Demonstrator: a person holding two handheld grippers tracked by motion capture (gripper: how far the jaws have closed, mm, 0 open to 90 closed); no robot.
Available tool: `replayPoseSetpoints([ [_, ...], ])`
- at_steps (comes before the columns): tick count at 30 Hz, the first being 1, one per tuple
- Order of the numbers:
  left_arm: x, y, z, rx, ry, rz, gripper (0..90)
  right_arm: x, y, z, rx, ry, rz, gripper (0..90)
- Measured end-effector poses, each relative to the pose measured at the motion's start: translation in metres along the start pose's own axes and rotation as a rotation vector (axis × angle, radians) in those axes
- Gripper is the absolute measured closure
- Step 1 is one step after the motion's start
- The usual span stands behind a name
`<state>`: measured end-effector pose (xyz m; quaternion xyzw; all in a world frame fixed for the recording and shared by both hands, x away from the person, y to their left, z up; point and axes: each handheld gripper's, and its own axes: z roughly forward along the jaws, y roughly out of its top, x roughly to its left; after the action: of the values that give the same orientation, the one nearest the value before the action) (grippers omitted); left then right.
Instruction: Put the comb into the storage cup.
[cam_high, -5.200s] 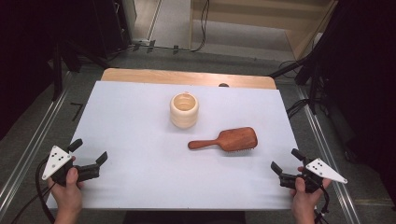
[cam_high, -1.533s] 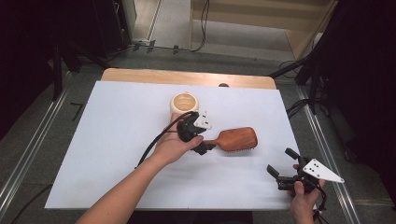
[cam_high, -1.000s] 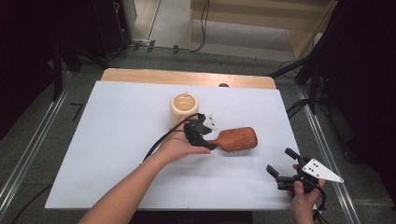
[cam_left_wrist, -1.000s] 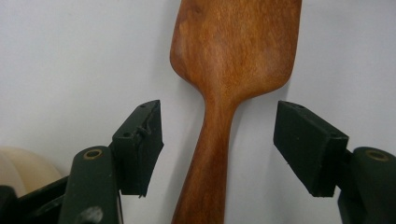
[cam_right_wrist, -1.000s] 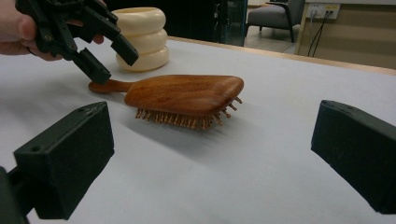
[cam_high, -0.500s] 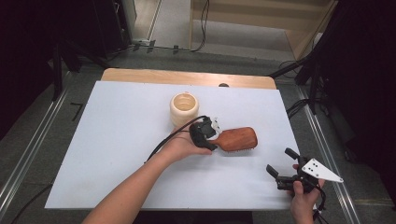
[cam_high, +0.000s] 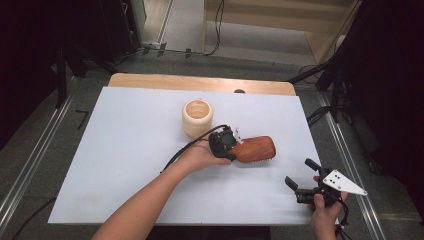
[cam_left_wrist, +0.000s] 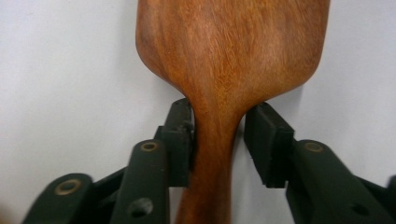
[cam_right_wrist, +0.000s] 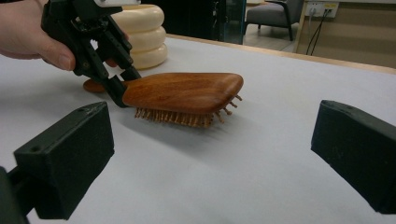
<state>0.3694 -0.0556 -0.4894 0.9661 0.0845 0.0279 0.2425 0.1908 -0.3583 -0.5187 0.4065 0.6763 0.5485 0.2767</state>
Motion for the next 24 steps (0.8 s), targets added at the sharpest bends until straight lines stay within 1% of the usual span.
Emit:
replayPoseSetpoints([
  [1, -0.001, 0.000, 0.000, 0.002, -0.001, 0.014, 66.7, 0.000, 0.000, 0.000, 0.000, -0.001, 0.000, 0.0],
  [3, -0.002, 0.001, 0.000, 0.007, -0.001, 0.016, 70.8, 0.000, 0.000, 0.000, 0.000, -0.001, 0.000, 0.0],
  [4, -0.002, 0.001, 0.000, 0.007, -0.001, 0.016, 71.0, 0.000, 0.000, 0.000, 0.001, -0.002, 0.000, 0.0],
  [6, -0.003, 0.002, -0.001, 0.023, 0.009, 0.040, 71.6, 0.000, 0.000, 0.000, 0.005, 0.000, -0.002, 0.0],
  [10, -0.005, 0.001, -0.001, 0.010, 0.011, 0.048, 72.3, 0.000, 0.000, 0.000, 0.006, -0.003, -0.002, 0.0],
  [14, -0.002, -0.007, -0.001, -0.045, -0.002, 0.013, 72.4, 0.000, 0.000, 0.000, 0.006, -0.003, -0.001, 0.0],
  [15, -0.002, -0.009, -0.001, -0.056, 0.001, 0.006, 72.4, 0.000, 0.000, 0.000, 0.006, -0.002, -0.001, 0.0],
  [19, -0.003, -0.013, -0.002, -0.090, 0.017, -0.005, 72.5, 0.000, 0.000, 0.000, 0.005, -0.004, 0.000, 0.0],
  [20, -0.003, -0.013, -0.002, -0.090, 0.017, -0.005, 72.5, 0.000, 0.000, 0.000, 0.004, -0.004, 0.001, 0.0],
  [21, -0.004, -0.015, -0.002, -0.108, 0.021, -0.012, 72.5, 0.000, 0.000, 0.000, 0.004, -0.004, 0.000, 0.0],
  [22, -0.004, -0.016, -0.002, -0.115, 0.025, -0.017, 72.5, 0.000, 0.000, 0.000, 0.007, -0.004, 0.001, 0.0],
  [24, -0.004, -0.018, -0.003, -0.133, 0.008, -0.023, 72.5, 0.000, 0.000, 0.000, 0.008, -0.004, 0.003, 0.0],
])
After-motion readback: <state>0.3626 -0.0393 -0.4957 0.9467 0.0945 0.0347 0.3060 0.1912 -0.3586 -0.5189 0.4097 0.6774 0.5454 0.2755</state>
